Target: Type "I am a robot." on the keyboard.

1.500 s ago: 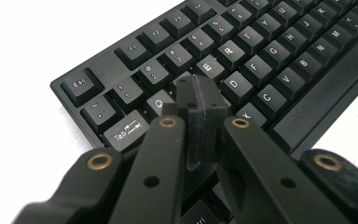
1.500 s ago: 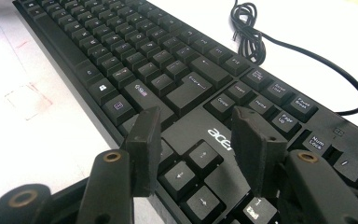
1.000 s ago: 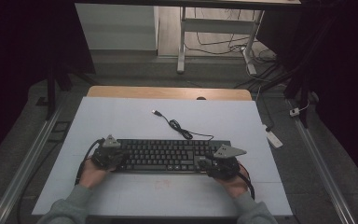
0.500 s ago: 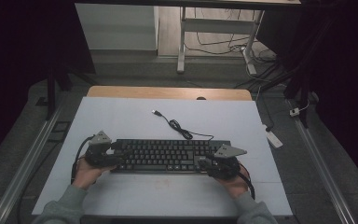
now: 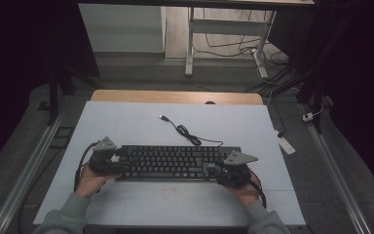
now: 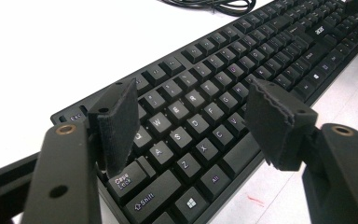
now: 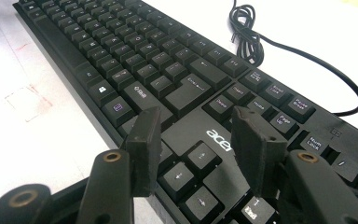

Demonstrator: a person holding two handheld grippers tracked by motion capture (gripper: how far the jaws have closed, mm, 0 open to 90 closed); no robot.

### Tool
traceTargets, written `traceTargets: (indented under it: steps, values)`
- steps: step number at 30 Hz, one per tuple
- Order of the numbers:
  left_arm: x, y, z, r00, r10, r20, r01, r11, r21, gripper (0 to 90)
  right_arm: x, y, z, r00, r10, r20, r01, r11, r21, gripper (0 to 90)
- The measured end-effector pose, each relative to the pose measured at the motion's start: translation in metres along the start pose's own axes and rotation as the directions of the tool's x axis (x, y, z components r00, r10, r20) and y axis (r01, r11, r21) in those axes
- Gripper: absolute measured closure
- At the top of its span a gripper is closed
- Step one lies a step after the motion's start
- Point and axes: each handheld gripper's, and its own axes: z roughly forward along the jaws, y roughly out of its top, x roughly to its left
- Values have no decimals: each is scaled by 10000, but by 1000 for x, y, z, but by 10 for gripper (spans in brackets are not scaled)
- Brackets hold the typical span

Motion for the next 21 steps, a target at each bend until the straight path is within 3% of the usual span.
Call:
traceTargets:
  steps: [11,21]
  values:
    - [0,0,1,9999,-86,-100,87,9999,73,309,0,1,-1,10000,10,1,-10,10000,-77,530]
    - [0,0,3,9999,-74,-77,75,9999,143,287,6,9,4,9994,130,-310,-141,9992,-363,532]
